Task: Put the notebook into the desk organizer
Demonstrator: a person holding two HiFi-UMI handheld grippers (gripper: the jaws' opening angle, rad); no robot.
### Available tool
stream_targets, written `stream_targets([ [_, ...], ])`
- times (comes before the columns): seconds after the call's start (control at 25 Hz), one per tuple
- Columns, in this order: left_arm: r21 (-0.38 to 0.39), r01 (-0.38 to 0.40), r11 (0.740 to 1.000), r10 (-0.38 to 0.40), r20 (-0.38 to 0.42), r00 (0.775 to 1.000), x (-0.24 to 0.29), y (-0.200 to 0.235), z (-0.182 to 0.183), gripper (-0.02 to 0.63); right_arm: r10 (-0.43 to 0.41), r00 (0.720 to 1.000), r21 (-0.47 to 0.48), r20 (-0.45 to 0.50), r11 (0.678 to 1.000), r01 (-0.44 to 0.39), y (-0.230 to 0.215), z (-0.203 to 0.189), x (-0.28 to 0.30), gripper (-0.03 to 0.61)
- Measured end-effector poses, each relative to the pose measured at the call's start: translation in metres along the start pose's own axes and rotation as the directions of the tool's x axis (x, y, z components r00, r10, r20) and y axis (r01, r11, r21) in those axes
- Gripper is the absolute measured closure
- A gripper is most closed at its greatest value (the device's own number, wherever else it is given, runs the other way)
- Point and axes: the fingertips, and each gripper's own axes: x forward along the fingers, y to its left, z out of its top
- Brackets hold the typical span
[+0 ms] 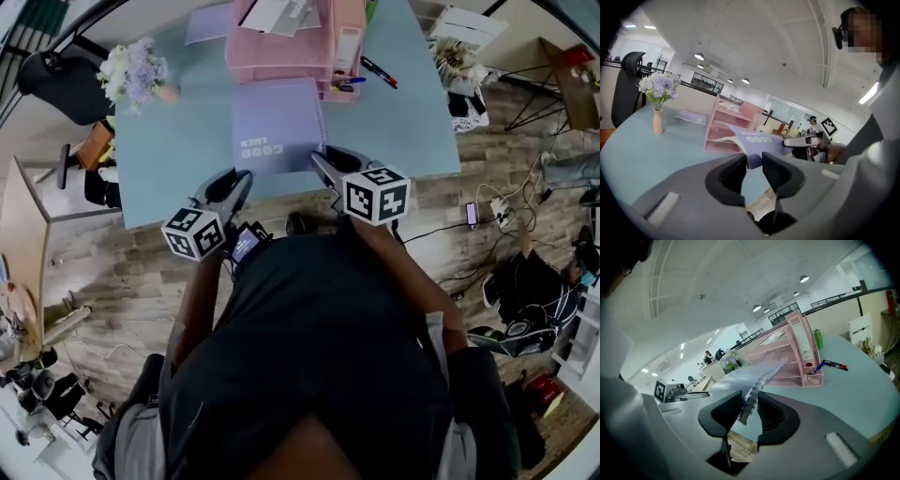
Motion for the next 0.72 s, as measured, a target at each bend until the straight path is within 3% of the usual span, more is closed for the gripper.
stream_targets([
  [0.72,-0.054,-0.019,0.998,0.014,-0.086,0.996,0.004,0.018,-0.023,0.446,0.015,0.998,-0.004,-0.069,1.0,-0.015,-0.003,-0.016,0.016,0.474],
])
